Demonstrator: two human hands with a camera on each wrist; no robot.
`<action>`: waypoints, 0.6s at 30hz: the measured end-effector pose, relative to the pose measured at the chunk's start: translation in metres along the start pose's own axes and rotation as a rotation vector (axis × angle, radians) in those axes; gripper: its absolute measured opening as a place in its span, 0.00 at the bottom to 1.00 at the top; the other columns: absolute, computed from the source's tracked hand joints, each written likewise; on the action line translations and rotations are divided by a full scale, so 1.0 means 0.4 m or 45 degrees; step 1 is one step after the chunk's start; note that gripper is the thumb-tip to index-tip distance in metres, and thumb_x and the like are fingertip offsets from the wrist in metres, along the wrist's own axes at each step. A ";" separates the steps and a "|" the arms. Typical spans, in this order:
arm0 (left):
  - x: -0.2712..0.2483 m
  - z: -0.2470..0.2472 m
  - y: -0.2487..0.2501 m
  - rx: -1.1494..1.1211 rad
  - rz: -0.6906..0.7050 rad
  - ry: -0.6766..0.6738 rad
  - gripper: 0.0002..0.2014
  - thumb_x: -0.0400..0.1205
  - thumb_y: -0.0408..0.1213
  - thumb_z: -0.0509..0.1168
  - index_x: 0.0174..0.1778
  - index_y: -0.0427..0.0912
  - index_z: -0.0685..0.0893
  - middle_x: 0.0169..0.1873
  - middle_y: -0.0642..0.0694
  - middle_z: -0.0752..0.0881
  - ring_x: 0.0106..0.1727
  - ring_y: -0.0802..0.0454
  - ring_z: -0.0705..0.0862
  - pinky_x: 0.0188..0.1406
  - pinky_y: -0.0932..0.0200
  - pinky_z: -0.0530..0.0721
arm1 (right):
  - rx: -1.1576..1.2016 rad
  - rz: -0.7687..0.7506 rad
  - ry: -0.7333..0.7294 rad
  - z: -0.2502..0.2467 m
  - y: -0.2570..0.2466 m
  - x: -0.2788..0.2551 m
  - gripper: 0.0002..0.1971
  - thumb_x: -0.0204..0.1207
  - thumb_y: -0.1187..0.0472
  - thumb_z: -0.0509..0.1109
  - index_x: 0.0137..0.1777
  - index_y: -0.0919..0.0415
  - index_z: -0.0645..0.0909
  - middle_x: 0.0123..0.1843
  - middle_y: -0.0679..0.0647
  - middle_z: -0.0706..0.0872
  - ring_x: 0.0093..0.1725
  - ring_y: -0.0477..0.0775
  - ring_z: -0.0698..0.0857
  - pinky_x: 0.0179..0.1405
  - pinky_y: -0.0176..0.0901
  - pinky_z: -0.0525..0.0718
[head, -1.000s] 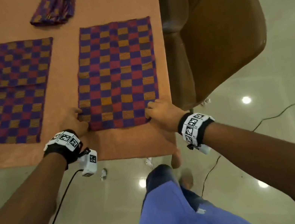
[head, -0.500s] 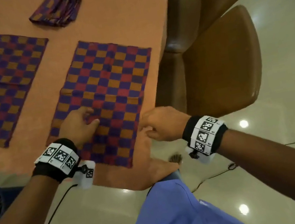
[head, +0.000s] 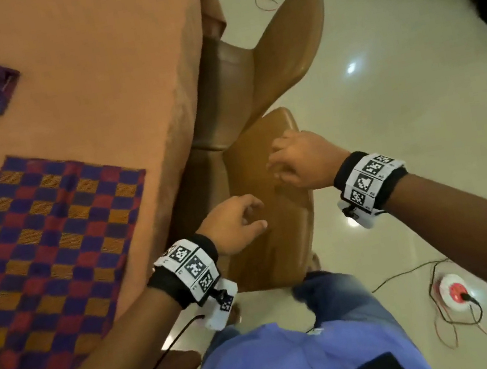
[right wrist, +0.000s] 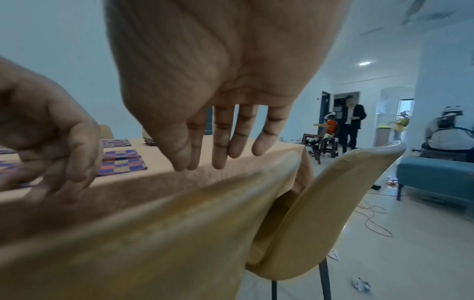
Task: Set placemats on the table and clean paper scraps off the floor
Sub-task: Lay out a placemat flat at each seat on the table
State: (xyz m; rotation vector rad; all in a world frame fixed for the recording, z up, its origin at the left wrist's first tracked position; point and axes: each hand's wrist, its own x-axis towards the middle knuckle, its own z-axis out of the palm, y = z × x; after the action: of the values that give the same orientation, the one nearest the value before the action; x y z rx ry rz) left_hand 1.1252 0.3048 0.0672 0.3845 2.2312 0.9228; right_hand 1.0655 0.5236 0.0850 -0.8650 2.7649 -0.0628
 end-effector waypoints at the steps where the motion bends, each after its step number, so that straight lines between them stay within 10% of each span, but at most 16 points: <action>1: 0.041 0.009 0.021 -0.002 -0.021 0.003 0.20 0.79 0.49 0.68 0.67 0.51 0.78 0.55 0.50 0.81 0.53 0.52 0.82 0.58 0.46 0.84 | -0.015 -0.056 0.002 0.010 0.049 0.013 0.12 0.75 0.50 0.64 0.51 0.52 0.86 0.47 0.52 0.84 0.47 0.57 0.79 0.42 0.54 0.81; 9: 0.217 0.060 0.183 -0.188 -0.366 0.168 0.14 0.78 0.47 0.70 0.58 0.48 0.82 0.52 0.51 0.85 0.52 0.54 0.84 0.58 0.48 0.84 | 0.254 -0.616 0.046 0.049 0.264 0.083 0.10 0.78 0.51 0.65 0.46 0.51 0.87 0.43 0.49 0.84 0.44 0.54 0.78 0.43 0.49 0.77; 18: 0.382 0.019 0.342 -0.077 -0.631 0.561 0.10 0.77 0.49 0.70 0.50 0.51 0.80 0.47 0.52 0.81 0.47 0.54 0.82 0.48 0.54 0.82 | 0.230 -0.659 0.034 -0.058 0.534 0.194 0.11 0.77 0.52 0.64 0.56 0.48 0.85 0.53 0.48 0.84 0.52 0.53 0.78 0.46 0.50 0.76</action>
State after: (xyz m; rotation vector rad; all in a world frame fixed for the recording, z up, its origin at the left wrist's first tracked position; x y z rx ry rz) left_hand 1.0216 0.4808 0.0870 -0.4292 2.5063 0.8526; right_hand 0.8794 0.6547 0.0664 -1.5035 2.4338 -0.4088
